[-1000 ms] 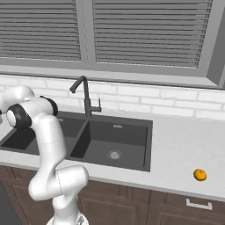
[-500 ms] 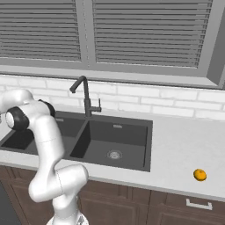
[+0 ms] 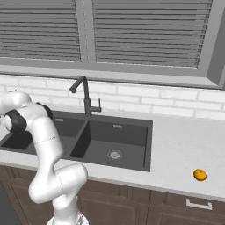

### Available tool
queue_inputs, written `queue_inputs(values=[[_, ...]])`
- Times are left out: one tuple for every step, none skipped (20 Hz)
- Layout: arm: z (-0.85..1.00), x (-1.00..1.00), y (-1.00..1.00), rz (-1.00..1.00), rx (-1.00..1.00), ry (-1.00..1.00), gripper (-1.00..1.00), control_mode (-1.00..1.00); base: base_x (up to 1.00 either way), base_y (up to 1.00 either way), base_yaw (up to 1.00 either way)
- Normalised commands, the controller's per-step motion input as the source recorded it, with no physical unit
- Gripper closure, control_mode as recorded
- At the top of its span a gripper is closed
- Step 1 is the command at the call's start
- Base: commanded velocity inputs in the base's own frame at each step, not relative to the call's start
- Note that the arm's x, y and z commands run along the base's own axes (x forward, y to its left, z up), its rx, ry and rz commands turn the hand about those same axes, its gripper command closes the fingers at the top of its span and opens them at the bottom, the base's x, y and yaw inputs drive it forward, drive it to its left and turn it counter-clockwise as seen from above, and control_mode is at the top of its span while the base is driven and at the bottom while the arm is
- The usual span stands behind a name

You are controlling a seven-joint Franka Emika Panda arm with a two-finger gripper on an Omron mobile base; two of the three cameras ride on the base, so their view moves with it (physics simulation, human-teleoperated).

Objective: Put the colander in the sink, put the mango, tangerine in the colander, and turn on the sink faucet and pour water over the colander.

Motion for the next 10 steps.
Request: queue_inputs(values=[[-0.18, 0.0, 0.04, -0.03, 0.0, 0.01, -1.0, -1.0, 0.0, 0.0, 0.0], [-0.19, 0.0, 0.0, -0.03, 0.0, 0.01, -1.0, -1.0, 0.0, 0.0, 0.0], [-0.19, 0.0, 0.0, -0.03, 0.0, 0.01, -1.0, -1.0, 0.0, 0.0, 0.0], [-0.19, 0.0, 0.0, -0.03, 0.0, 0.01, -1.0, -1.0, 0.0, 0.0, 0.0], [-0.19, 0.0, 0.0, -0.03, 0.0, 0.01, -1.0, -1.0, 0.0, 0.0, 0.0], [-0.19, 0.0, 0.0, -0.03, 0.0, 0.02, -1.0, -1.0, 0.0, 0.0, 0.0], [-0.19, 0.0, 0.0, -0.03, 0.0, 0.02, -1.0, -1.0, 0.0, 0.0, 0.0], [-0.18, 0.0, 0.0, -0.03, 0.0, 0.02, -1.0, -1.0, 0.0, 0.0, 0.0], [-0.2, 0.0, 0.0, -0.03, 0.0, 0.03, -1.0, -1.0, 0.0, 0.0, 0.0], [-0.2, 0.0, 0.0, -0.03, 0.0, 0.02, -1.0, -1.0, 0.0, 0.0, 0.0]])
